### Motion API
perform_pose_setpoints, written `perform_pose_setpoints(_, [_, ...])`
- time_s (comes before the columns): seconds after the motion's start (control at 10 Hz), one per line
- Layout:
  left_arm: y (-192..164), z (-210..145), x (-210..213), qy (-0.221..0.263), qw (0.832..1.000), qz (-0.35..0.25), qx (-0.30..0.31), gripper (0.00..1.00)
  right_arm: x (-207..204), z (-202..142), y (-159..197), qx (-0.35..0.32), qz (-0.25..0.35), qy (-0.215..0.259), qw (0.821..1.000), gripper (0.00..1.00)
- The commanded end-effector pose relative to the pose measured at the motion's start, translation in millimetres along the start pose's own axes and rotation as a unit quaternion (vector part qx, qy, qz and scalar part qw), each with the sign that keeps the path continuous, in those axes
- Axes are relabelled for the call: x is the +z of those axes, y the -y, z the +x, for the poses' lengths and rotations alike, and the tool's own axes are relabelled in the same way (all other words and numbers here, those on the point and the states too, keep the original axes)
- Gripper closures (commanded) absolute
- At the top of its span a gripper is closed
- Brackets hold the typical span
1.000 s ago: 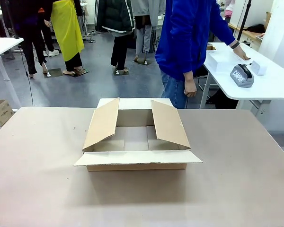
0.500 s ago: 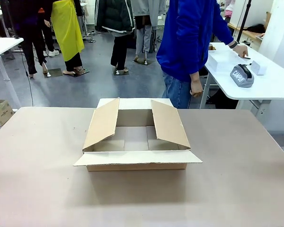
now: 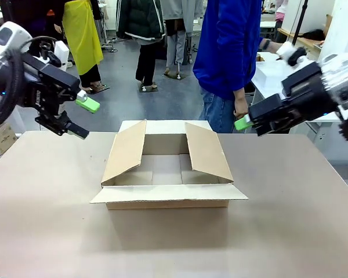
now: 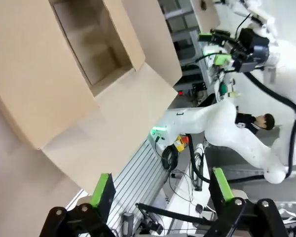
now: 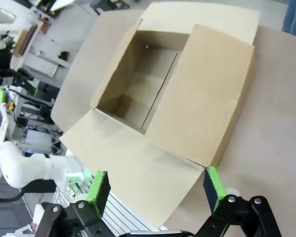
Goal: Pack the gift set into the box.
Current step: Place both hands on the side flaps of the Package Box and spread them outward.
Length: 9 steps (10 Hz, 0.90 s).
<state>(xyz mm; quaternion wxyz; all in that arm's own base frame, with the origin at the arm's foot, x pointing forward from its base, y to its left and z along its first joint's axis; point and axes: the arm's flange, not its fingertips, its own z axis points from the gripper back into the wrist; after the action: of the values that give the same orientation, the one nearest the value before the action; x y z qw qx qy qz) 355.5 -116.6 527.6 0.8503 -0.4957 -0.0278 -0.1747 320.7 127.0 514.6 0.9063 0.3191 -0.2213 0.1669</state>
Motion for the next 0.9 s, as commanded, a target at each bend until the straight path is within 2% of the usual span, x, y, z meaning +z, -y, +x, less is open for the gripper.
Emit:
perform_pose_setpoints(0.0, [3.8, -20.3, 19.8, 0.026, 0.999, -0.016, -0.01, 0.0, 35.2, 1.4, 41.1, -0.035, 0.026, 0.027, 0.999, 0.0])
perform_pose_setpoints(0.1, [0.0, 0.0, 0.0, 0.0, 1.0, 0.0, 0.0, 0.0, 0.0, 0.0, 0.0, 0.0, 0.0, 0.0, 1.0, 0.0])
perform_pose_setpoints(0.2, [21.5, 10.9, -21.8, 0.031, 0.998, 0.047, 0.036, 0.0, -28.0, 5.0, -21.5, 0.07, -0.013, -0.002, 0.997, 0.0])
perform_pose_setpoints(0.3, [29.3, 28.6, -32.9, 0.006, 0.997, 0.048, 0.055, 0.0, -42.4, 6.6, -29.9, 0.062, -0.018, 0.0, 0.998, 0.0])
perform_pose_setpoints(0.5, [33.5, 57.4, -50.2, 0.011, 0.986, 0.117, 0.115, 0.0, -48.3, 1.6, -37.4, 0.016, -0.026, 0.016, 0.999, 0.0])
perform_pose_setpoints(0.8, [24.2, 101.1, -72.5, 0.023, 0.971, 0.165, 0.169, 0.0, -89.6, -16.2, -49.2, -0.045, -0.041, 0.043, 0.997, 0.0])
